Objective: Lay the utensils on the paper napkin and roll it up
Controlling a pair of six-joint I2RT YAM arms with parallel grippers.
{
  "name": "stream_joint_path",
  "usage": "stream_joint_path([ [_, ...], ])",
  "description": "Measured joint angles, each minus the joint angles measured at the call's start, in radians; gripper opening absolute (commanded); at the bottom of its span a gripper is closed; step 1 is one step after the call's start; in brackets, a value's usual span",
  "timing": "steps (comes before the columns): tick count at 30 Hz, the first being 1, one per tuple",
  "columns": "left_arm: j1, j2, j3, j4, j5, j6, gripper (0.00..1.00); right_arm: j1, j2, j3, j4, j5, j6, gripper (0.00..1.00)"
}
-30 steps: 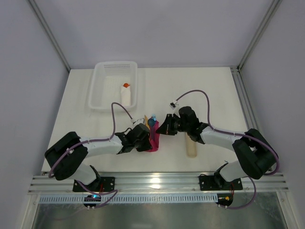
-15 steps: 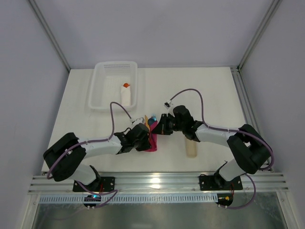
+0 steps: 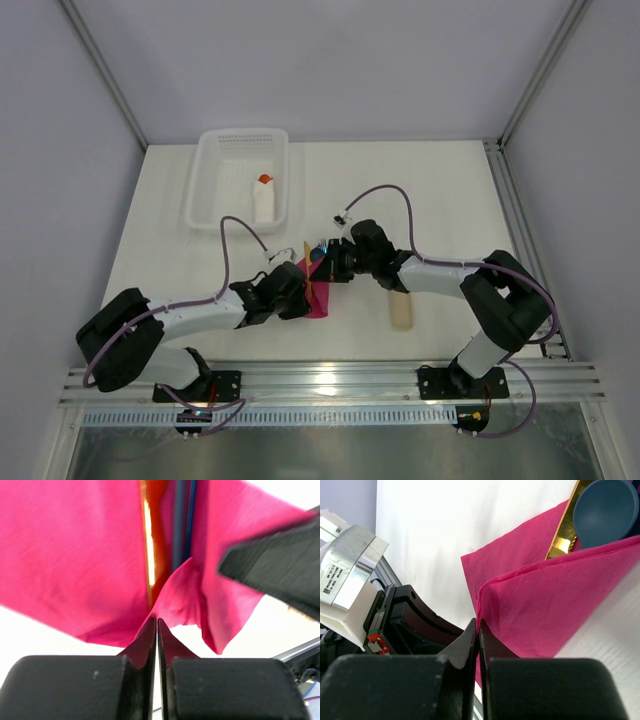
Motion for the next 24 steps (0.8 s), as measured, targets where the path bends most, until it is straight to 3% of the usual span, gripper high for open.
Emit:
stream_joint_path([
  [12,0.000,-0.150,-0.096,-0.057,-0.035,-0.030,0.02,0.035,0.079,0.061,-0.005,0.006,0.000,0.04],
  [24,0.000,-0.150,-0.096,-0.076,-0.052,-0.033,0.02,0.060,0.146,0.114,-0.015,0.020,-0.003,0.04],
])
